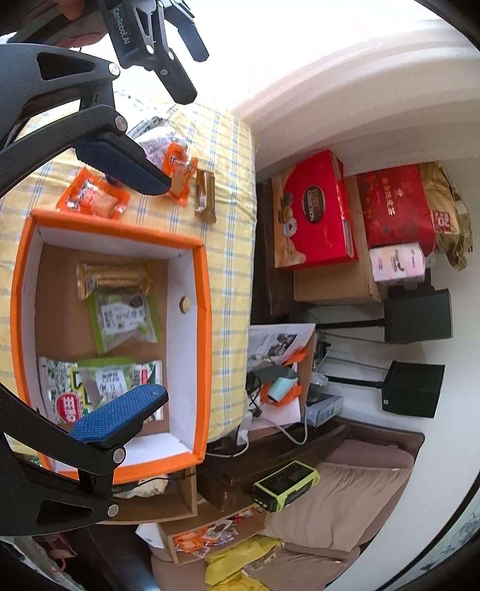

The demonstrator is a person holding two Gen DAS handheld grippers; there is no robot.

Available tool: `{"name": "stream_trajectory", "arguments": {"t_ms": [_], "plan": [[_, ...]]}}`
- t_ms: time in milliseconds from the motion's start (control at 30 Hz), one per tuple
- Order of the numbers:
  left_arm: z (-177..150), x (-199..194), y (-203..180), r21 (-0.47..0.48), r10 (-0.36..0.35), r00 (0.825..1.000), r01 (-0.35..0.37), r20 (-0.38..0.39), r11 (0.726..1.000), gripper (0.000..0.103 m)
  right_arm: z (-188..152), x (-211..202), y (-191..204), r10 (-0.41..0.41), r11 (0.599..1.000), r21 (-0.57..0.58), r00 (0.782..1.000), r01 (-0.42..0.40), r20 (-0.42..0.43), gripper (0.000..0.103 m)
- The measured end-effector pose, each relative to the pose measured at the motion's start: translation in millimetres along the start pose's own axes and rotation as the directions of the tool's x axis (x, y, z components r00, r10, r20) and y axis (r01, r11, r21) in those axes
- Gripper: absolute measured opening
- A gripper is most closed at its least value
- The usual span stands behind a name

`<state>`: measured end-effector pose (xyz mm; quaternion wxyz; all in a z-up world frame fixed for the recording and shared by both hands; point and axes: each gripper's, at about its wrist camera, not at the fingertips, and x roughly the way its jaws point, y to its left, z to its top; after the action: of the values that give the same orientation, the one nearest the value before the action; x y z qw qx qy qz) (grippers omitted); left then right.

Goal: Organize objects
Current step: 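Withdraw both tools from the box back toward the table, then move the right tool toward the gold-wrapped bar on the tablecloth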

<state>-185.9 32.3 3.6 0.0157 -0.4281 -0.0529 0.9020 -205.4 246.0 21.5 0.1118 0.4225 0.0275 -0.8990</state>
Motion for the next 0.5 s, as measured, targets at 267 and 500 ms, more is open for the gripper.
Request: {"name": "stream_trajectory", "arguments": {"t_ms": [267, 500], "plan": [[-1.3, -1.0, 29.7, -0.023, 0.021, 1.0, -0.021, 0.002, 1.0, 0.103, 3.6, 6.7, 27.9, 0.013, 0.999, -0.038, 1.0, -0.013, -0.008, 0.103], [-3.1, 0.9, 52.5, -0.041, 0.04, 0.999, -0.04, -0.007, 0.998, 0.103, 6.3, 15.0, 50.1, 0.034, 0.997, -0.069, 0.999, -0.036, -0.022, 0.103]]}}
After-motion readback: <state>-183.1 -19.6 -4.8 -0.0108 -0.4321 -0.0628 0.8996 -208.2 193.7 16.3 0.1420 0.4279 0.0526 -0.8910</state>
